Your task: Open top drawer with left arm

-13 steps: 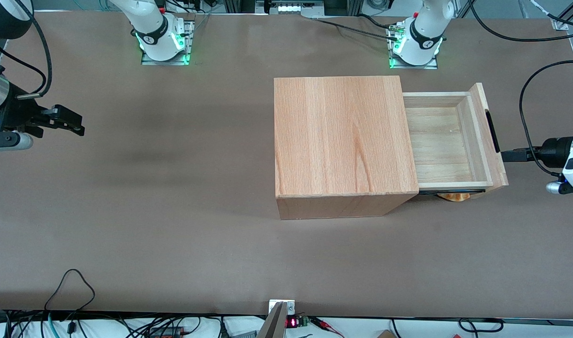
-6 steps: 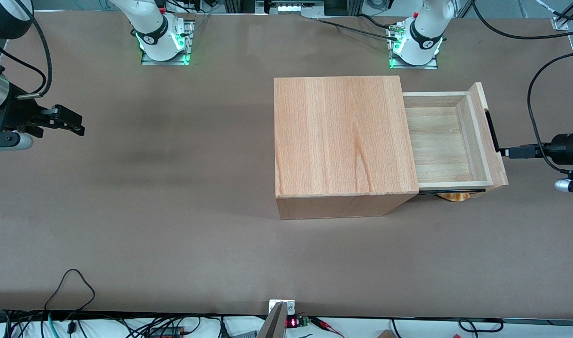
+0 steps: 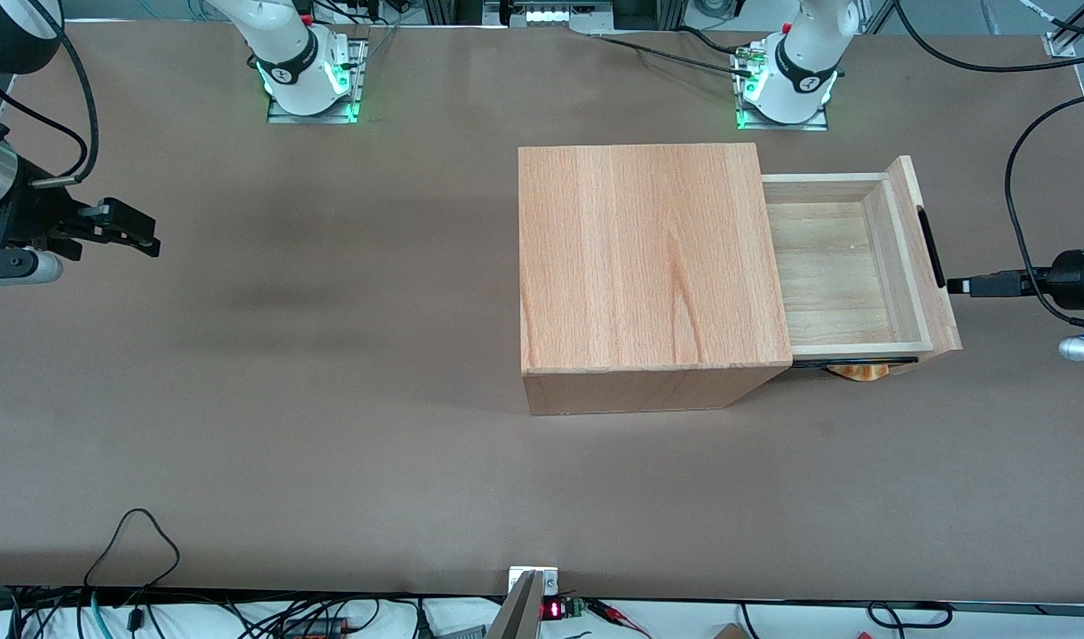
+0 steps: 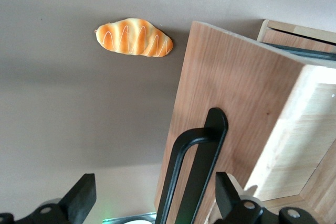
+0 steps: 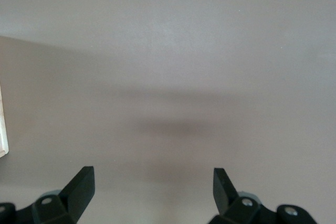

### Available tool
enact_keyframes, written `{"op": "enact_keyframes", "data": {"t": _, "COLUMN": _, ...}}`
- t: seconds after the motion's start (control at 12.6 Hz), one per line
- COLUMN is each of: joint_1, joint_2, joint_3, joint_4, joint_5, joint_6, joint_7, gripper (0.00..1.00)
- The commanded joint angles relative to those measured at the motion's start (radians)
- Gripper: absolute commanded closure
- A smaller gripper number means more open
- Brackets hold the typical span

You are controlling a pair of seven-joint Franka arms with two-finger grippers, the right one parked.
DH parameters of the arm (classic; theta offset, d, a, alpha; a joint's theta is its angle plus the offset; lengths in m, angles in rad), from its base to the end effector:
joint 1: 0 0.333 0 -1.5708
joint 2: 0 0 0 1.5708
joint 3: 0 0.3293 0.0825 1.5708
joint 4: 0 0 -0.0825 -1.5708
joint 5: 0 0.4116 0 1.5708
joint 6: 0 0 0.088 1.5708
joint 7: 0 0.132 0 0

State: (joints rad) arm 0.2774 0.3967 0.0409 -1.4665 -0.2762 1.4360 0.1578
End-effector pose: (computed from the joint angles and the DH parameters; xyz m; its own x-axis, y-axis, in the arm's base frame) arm 0.6287 0.1627 0.4134 0.9241 0.1102 -0.3660 0.2318 -0.9230 0.3072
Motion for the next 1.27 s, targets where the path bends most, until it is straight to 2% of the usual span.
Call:
{"op": "enact_keyframes", "data": {"t": 0.0, "joint_1": 0.003, "joint_2": -0.016, "joint_3": -0.001, "joint_4": 0.046, "joint_5": 0.009, "joint_6": -0.058, "joint_7": -0.014, "gripper": 0.0}}
{"op": "enact_keyframes", "data": {"t": 0.63, "joint_1": -0.018, "joint_2": -0.068, "joint_3": -0.019, "joint_4": 0.121, "joint_5": 0.028, "joint_6": -0.118, "joint_7": -0.061, "gripper": 0.0}}
{"op": "enact_keyframes", "data": {"t": 1.19, "joint_1": -0.159, "joint_2": -0.156, "joint_3": -0.013, "joint_4": 0.12, "joint_5": 0.09, "joint_6": -0.117, "joint_7": -0.124, "gripper": 0.0}}
